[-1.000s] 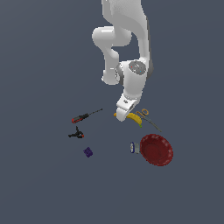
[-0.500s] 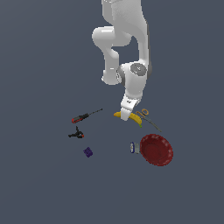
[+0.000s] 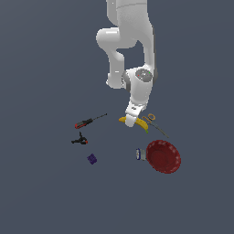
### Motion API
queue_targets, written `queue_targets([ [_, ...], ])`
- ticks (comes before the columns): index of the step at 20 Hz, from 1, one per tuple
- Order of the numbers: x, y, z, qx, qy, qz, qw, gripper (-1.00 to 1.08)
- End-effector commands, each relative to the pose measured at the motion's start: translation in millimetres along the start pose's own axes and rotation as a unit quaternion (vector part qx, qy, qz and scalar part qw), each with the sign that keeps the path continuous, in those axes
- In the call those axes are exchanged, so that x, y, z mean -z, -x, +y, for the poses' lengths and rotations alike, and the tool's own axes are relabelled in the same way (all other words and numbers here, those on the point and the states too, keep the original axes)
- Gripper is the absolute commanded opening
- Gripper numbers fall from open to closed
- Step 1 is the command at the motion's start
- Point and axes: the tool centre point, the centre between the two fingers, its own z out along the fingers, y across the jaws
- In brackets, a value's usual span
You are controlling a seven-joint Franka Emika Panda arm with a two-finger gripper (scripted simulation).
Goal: Pick up a designated object from a clutter of objects.
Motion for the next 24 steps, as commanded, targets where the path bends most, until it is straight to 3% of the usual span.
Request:
queue_targets([
  [1,-9.3,0.2,-0.5,0.001,0.000,0.000,1.0000,1.00],
  [14,-37.9,-0.3,-0.7,0.002,0.000,0.000,1.0000,1.00],
  [15,-37.9,-0.3,-0.7,0.002,0.000,0.000,1.0000,-1.00],
  [24,-37.9,-0.3,-0.7,0.002,0.000,0.000,1.0000,-1.00],
])
